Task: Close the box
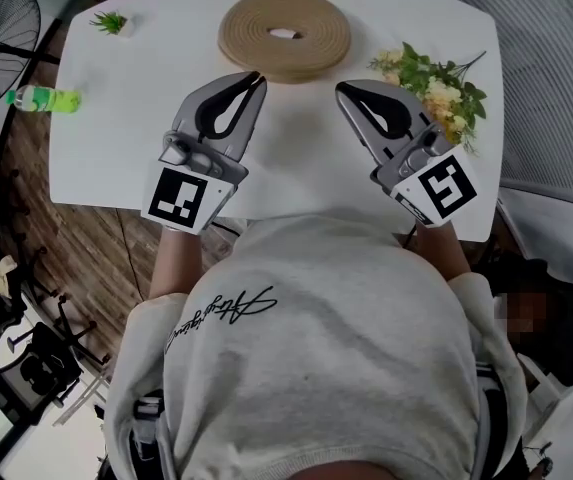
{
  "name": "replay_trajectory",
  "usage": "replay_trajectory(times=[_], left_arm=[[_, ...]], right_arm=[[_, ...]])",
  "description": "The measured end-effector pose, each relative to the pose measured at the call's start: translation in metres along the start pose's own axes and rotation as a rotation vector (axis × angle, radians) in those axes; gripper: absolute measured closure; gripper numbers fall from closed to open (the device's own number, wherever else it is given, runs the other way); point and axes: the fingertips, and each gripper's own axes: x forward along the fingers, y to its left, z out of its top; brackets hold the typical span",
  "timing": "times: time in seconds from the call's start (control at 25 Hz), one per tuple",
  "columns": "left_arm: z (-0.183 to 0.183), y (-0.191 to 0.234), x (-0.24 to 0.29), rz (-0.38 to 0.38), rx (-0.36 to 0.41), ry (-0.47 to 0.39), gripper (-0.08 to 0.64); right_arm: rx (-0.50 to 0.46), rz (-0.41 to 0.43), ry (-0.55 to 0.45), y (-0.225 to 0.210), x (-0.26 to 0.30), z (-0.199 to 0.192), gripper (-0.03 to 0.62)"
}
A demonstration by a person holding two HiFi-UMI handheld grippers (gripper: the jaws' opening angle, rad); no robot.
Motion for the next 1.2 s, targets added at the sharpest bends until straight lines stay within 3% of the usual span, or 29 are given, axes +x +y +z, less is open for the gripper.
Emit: replay_trajectory(times=[1.2], left_arm=[[0.004,-0.014,-0.007,0.116,0.005,-0.007,0.548]], right_arm=[[-0.007,0.136,0.007,0.022,-0.002,-0.008,0.591]])
